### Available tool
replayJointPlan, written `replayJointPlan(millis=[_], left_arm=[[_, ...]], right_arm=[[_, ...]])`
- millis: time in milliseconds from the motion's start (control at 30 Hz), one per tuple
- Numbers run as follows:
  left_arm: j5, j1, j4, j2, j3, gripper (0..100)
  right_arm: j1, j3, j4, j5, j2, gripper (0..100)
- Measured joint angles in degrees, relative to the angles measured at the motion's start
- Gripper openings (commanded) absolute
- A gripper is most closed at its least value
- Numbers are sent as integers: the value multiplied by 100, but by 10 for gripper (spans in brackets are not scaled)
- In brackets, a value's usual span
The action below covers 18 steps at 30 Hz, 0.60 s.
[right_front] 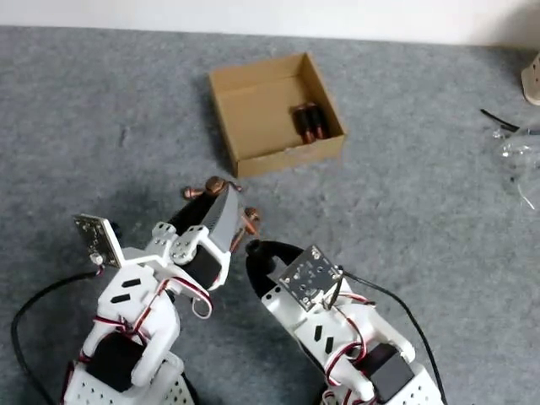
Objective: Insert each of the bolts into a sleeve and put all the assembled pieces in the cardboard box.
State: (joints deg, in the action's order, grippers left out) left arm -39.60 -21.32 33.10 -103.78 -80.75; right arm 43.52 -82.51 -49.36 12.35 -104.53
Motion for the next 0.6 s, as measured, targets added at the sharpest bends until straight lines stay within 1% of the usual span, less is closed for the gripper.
replayJointPlan(millis=[67, 300, 533, 600], left_arm=[[0, -18, 0, 0, 0, 6], [0, -9, 97, 0, 0, 6], [9, -563, 246, 0, 0, 6], [9, -615, 246, 0, 0, 6]], right_arm=[[-141, 0, 79, 0, 0, 4], [-176, 0, 114, 0, 0, 4], [-193, 0, 114, 35, 0, 4], [-193, 0, 114, 35, 0, 4]])
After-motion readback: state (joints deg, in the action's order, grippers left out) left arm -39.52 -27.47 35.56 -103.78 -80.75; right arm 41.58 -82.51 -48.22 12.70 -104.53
